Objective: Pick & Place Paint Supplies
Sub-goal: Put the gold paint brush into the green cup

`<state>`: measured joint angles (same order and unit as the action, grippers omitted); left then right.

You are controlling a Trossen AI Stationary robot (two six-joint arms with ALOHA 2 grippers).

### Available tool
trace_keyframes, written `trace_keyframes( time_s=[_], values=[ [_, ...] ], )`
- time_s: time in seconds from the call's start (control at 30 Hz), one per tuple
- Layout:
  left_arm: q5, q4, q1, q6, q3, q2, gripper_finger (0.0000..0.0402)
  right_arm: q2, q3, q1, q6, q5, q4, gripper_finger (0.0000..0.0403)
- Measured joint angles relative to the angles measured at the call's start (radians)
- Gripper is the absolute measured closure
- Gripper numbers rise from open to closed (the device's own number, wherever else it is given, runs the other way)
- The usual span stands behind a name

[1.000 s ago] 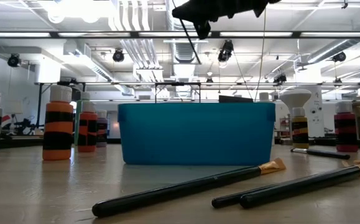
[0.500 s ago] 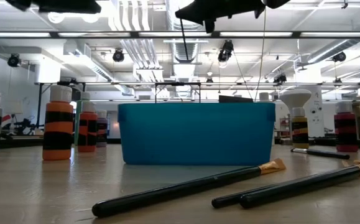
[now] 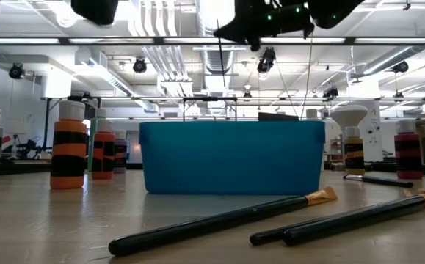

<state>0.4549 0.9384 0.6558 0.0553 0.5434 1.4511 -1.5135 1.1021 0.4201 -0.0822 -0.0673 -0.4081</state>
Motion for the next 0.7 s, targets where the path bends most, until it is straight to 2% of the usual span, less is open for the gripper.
trace_keyframes(
  time_s=[0.1,0.37,0.7],
  values=[
    [0.000,0.002,0.000,-0.009,-0.022,-0.004,0.0291,0.000,-0.027,0.024,0.008,0.047,-0.004,0.0392],
    [-0.001,0.006,-0.001,0.034,-0.025,-0.083,0.0291,-0.056,-0.093,0.080,0.097,0.045,-0.165,0.0392],
    [-0.001,0.003,-0.001,0.092,-0.025,-0.093,0.0291,-0.143,-0.086,0.079,0.098,0.045,-0.200,0.0392]
  ],
)
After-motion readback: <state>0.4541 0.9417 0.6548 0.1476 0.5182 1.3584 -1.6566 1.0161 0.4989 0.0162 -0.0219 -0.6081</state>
